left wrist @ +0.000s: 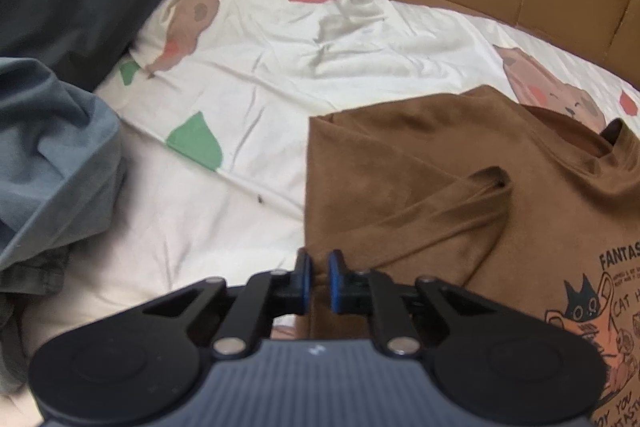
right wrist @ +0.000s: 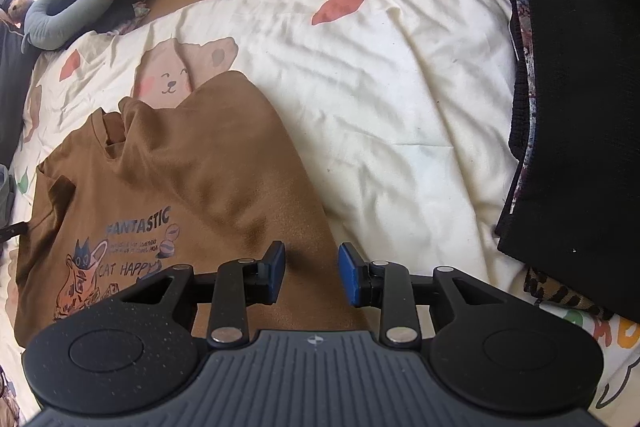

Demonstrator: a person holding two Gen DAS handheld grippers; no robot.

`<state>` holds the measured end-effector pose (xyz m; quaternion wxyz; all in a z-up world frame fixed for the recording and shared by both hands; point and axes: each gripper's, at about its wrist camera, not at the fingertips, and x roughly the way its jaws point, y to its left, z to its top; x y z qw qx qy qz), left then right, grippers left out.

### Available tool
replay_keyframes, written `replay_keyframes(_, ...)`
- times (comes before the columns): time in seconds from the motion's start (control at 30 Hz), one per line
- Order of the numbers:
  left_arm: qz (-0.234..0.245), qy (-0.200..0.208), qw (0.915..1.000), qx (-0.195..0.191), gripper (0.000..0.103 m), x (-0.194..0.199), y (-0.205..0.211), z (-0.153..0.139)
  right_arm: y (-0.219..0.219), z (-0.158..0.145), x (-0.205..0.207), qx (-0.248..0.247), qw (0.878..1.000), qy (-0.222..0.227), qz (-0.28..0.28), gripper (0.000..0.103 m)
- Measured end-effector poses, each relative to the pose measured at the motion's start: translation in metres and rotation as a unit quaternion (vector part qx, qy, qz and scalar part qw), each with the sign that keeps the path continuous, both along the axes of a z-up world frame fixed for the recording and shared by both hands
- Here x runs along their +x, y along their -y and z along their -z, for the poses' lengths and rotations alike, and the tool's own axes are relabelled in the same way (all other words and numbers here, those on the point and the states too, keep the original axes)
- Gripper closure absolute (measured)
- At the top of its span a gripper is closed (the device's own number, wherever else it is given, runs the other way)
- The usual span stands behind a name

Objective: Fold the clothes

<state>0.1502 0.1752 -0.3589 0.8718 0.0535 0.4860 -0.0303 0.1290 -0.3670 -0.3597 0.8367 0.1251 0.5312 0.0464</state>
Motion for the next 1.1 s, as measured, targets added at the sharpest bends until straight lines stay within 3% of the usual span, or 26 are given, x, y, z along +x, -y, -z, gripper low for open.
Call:
replay_keyframes(0.73, -0.096, 0.009, 0.9940, 0.051, 0.096, -0.067, -0.081, -0.059, 0.000, 0.002, 0.003, 0.001, 1.000, -0.001, -0.002, 0.067)
replay_keyframes(0.87, -0.111, -0.003, 0.9927, 0.049, 0.096, -0.072, -0.086, -0.051, -0.001, 0.003, 0.004, 0.000, 1.000, -0.002, -0.003, 0.067)
replay_keyframes(1.1, -0.143, -0.072, 0.9866, 0.031, 0.092, -0.077, -0.099, -0.012, -0.003, 0.004, 0.006, -0.005, 1.000, -0.004, -0.009, 0.067)
